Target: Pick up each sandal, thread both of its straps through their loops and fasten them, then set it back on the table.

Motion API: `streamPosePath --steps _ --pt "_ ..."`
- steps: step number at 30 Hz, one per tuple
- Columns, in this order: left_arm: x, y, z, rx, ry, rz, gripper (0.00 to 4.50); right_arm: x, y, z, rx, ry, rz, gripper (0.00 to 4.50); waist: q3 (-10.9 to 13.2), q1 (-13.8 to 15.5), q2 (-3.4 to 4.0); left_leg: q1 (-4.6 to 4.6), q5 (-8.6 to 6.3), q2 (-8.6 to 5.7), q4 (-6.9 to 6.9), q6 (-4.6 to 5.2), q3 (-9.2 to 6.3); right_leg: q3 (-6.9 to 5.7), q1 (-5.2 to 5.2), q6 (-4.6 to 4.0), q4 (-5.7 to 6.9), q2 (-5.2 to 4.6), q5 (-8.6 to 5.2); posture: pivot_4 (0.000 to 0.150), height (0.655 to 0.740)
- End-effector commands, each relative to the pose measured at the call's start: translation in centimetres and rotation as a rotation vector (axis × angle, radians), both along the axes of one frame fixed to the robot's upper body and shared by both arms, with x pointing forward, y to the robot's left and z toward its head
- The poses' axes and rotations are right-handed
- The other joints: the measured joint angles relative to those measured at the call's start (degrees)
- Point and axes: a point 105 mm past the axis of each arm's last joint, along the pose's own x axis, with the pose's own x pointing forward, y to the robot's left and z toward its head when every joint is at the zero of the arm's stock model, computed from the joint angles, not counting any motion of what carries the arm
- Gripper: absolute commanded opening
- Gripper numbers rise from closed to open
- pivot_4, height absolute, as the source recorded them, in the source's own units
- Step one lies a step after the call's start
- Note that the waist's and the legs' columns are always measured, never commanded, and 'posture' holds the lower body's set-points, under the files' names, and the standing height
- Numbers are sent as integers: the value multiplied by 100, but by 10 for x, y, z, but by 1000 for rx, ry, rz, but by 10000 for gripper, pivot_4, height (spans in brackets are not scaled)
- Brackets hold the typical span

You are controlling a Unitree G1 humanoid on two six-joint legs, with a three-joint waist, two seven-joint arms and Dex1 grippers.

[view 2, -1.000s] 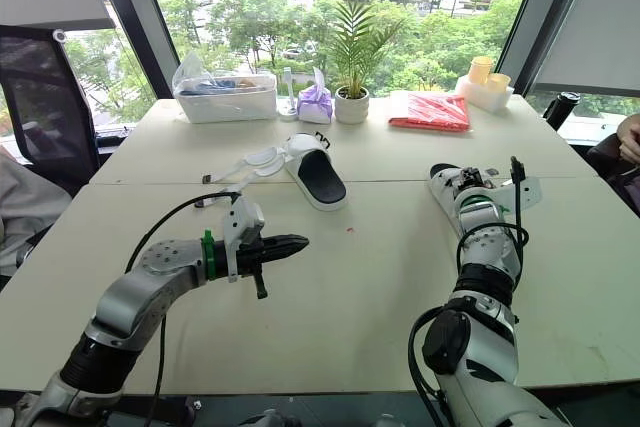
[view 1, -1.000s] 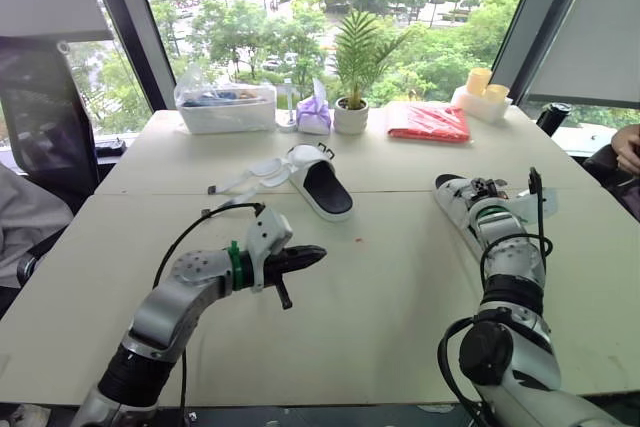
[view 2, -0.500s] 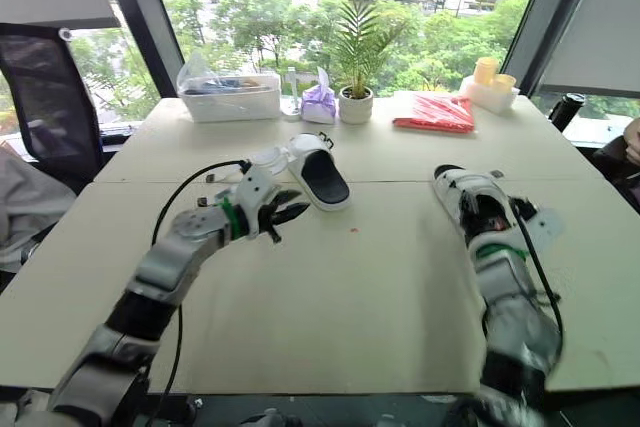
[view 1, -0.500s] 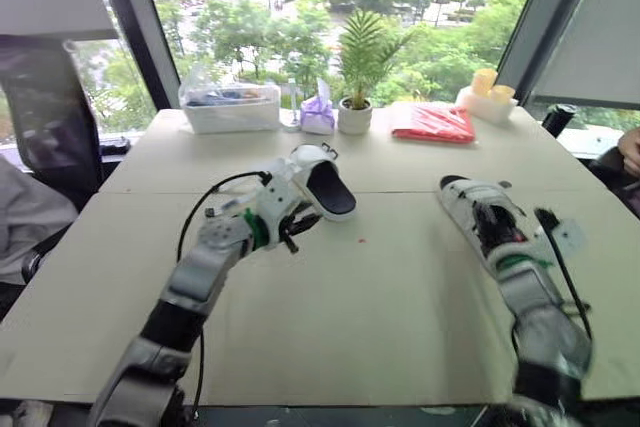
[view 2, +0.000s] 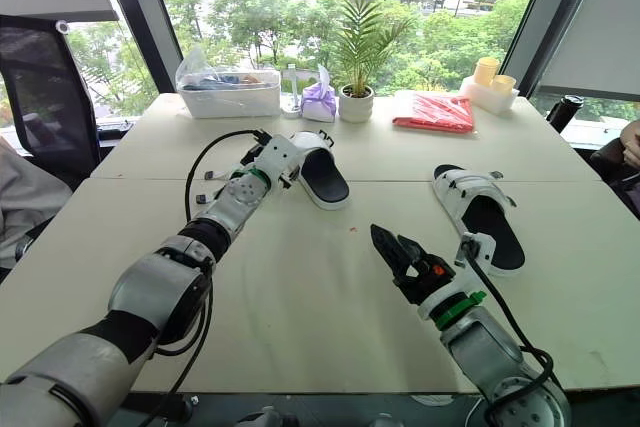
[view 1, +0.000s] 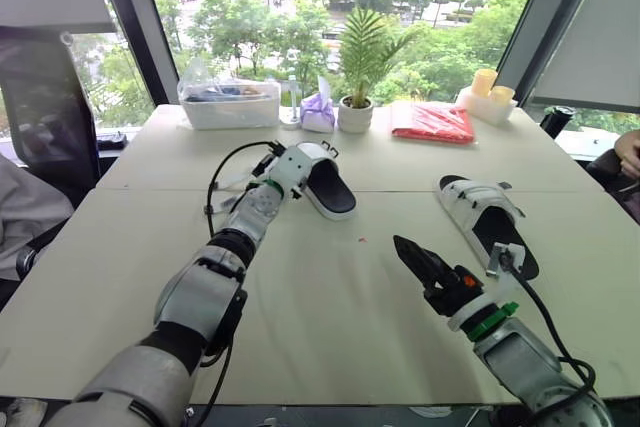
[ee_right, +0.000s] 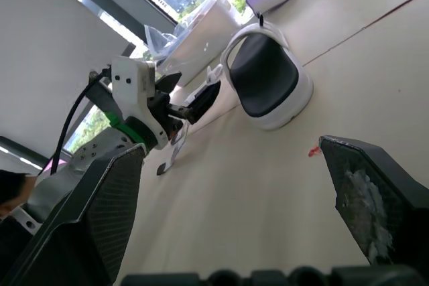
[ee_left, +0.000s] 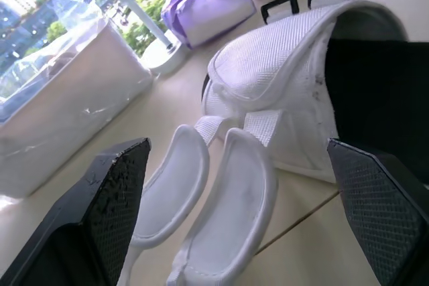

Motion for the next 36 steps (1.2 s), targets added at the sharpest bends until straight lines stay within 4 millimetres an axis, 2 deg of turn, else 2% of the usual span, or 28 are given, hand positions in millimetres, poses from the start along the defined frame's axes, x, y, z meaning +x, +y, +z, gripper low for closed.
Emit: streamPosePath --steps 1,2,5,8,11,12,22,26,31,36 --pt "0 -12 7 48 -14 -17 43463 1 2 7 -5 -43 -36 45000 1 38 -2 -1 0 0 2 0 0 0 0 0 0 0 0 1500 7400" --pt "0 -14 5 60 -4 -19 43463 1 2 7 -3 -43 -45 45000 2 38 -3 -2 -1 0 4 1 0 0 0 0 1 0 0 1500 7400" --pt "-2 -14 -9 81 56 -18 34864 -1 -1 5 -7 -38 -77 45000 3 34 -5 -4 -1 0 8 2 0 0 0 1 3 0 1 1500 7400" --pt "-2 -6 -19 85 102 9 18921 -2 -5 3 -25 -30 -111 45000 3 29 -7 -4 -2 2 9 2 -1 0 -3 2 6 0 2 1500 7400" --pt "-1 -1 -19 129 89 23 2780 -4 -8 2 -16 -27 -130 45000 3 30 -6 -3 -1 4 8 2 -1 0 -4 2 9 0 2 1500 7400" --pt "-1 0 -18 148 80 24 873 -4 -8 2 -16 -26 -131 45000 3 29 -7 -3 -1 4 8 2 -1 0 -4 2 9 0 2 1500 7400" --pt "1 9 -9 307 -25 15 873 4 0 -5 -36 -11 -89 45000 3 30 -7 -3 -1 3 10 2 -1 0 -4 1 12 0 2 1500 7400" --pt "1 14 -8 379 -65 17 12663 7 1 -7 -33 -6 -80 45000 3 31 -8 -3 -1 2 10 2 -1 0 -4 1 15 0 2 1500 7400" --pt "-1 23 -17 506 -90 34 37782 8 4 -8 -26 0 -68 45000 2 34 -8 -2 -1 1 12 2 -1 0 -4 1 20 0 2 1500 7400" --pt "-4 20 -29 526 -69 12 37782 8 4 -10 -26 7 -72 45000 1 32 -11 -2 -1 2 16 2 -1 0 -4 1 22 0 2 1500 7400"
